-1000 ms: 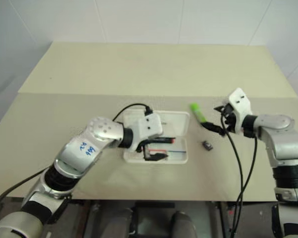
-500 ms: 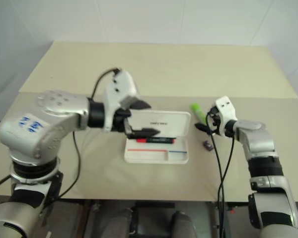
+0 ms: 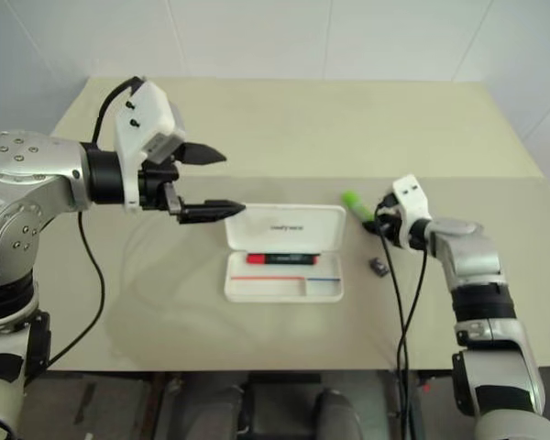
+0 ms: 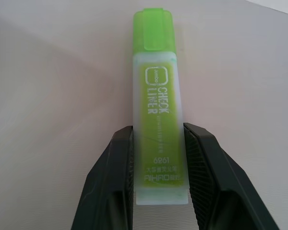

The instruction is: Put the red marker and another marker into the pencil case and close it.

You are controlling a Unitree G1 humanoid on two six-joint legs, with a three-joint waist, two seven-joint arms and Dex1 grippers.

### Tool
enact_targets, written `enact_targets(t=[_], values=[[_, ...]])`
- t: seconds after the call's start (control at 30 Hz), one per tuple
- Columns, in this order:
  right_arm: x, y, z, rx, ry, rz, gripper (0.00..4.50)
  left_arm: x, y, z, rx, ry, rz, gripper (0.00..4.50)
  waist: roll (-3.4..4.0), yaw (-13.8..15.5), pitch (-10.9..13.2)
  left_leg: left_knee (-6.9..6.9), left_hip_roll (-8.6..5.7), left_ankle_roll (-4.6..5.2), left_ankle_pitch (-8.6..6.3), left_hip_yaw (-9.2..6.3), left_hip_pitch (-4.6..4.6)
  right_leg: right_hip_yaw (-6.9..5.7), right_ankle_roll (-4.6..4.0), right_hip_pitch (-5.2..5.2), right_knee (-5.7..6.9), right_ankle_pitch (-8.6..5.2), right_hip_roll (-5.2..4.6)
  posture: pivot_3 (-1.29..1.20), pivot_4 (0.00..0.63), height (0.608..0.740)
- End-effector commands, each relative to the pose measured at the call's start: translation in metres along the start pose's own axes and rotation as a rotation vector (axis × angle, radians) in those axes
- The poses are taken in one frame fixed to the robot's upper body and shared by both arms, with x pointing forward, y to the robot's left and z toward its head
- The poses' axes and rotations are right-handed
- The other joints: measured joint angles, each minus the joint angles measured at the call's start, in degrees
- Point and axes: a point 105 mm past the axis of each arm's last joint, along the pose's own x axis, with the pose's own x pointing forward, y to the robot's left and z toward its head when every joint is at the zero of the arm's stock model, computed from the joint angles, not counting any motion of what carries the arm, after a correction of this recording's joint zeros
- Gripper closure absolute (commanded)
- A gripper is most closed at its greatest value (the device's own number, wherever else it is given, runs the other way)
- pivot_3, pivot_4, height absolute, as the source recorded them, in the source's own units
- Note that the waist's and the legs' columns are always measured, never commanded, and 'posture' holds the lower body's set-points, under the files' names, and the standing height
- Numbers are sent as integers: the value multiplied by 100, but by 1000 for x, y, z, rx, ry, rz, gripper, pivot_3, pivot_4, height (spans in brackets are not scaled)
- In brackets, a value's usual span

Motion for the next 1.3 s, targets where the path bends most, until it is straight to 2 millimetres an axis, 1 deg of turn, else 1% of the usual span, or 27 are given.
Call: enact_targets(t=[0.03,0.13,0.23,0.27,0.3,0.37,0.43,0.47,0.53,0.6,0.67,0.73,0.77,0.83,0.87,0.93,1.0,1.07,1.2,1.3], values=[[-20,10,36,-101,-131,82,3416,-12,-8,5,86,-43,-50,0,0,-1,0,0,0,0,0,1,0,0,0,-1,0,0,0,0,150,740],[-31,10,54,-112,-192,90,3416,-18,-12,3,110,-60,-79,0,0,0,0,0,1,0,0,4,1,3,0,-2,2,0,0,0,150,740],[-52,2,89,-133,-330,64,3416,-27,-5,0,109,-67,-66,0,0,1,0,2,1,1,0,5,1,4,0,-2,2,0,0,0,150,740],[-64,9,107,-107,-423,126,3416,-31,-1,-4,110,-57,-50,0,0,1,1,1,1,1,0,5,1,4,0,-2,2,0,0,0,150,740],[-73,15,118,-91,-482,177,3416,-34,2,-6,112,-50,-41,0,2,2,2,-1,1,1,-1,5,1,4,0,-4,1,0,0,0,150,740],[-88,35,131,-111,-548,290,3416,-39,6,-12,110,-25,-27,0,2,3,2,-7,3,1,0,7,2,4,0,-5,0,0,1,0,150,740],[-96,55,132,-145,-550,393,3416,-43,8,-19,108,-1,-23,0,2,0,2,-8,5,1,-1,7,2,4,0,-4,-1,0,4,0,150,740],[-98,68,130,-175,-529,454,3416,-44,10,-24,105,21,-18,0,2,0,2,-6,5,1,-1,8,2,5,0,-4,-1,0,4,0,150,740],[-99,84,125,-214,-500,520,3416,-45,10,-29,101,43,-16,0,0,2,1,0,5,5,-4,9,2,5,0,-2,2,0,4,0,150,740],[-96,87,122,-219,-482,526,3416,-43,6,-29,99,37,-35,0,0,2,1,2,4,7,-5,10,2,8,0,-2,4,0,4,0,150,740],[-95,82,115,-223,-460,510,3416,-40,2,-29,96,30,-55,0,-1,21,2,3,4,8,-6,11,2,9,0,-3,5,0,4,0,150,740],[-98,78,105,-244,-432,512,3416,-39,-1,-29,94,28,-67,0,-2,48,2,1,4,9,-8,11,1,9,0,-4,1,0,3,0,150,740],[-103,81,100,-264,-423,542,3416,-39,-3,-29,91,27,-76,0,-2,64,3,0,4,9,-9,11,0,9,0,-4,-1,0,3,0,150,740],[-109,94,93,-300,-403,617,3416,-41,-6,-34,87,43,-92,0,-2,69,3,1,4,12,-14,18,0,12,1,-5,-4,0,3,0,150,740],[-109,100,90,-311,-393,650,3416,-43,-8,-37,87,55,-102,0,-2,64,3,2,4,12,-14,20,0,14,1,-5,-2,0,4,0,150,740],[-109,106,88,-319,-385,677,3416,-44,-10,-40,87,66,-111,0,-2,1,3,4,6,12,-14,26,4,22,1,-9,7,0,4,0,150,740],[-99,131,75,-357,-326,778,3416,-48,-26,-53,75,99,-190,0,-3,-35,1,4,9,12,-14,29,11,28,1,-10,13,0,7,0,150,740],[-84,148,62,-389,-261,825,3416,-52,-40,-64,58,126,-252,0,-3,-81,1,-3,18,4,-19,39,20,45,0,-12,11,0,16,0,150,740],[-54,158,44,-444,-177,809,3416,-58,-47,-80,36,195,-266,0,-7,-49,2,7,22,2,-20,46,7,55,-1,-34,24,-1,20,0,150,740],[-34,161,35,-483,-143,795,3416,-60,-52,-84,21,199,-264,0,-9,-10,1,8,21,4,-22,59,8,69,-1,-43,27,-1,19,0,150,740]])
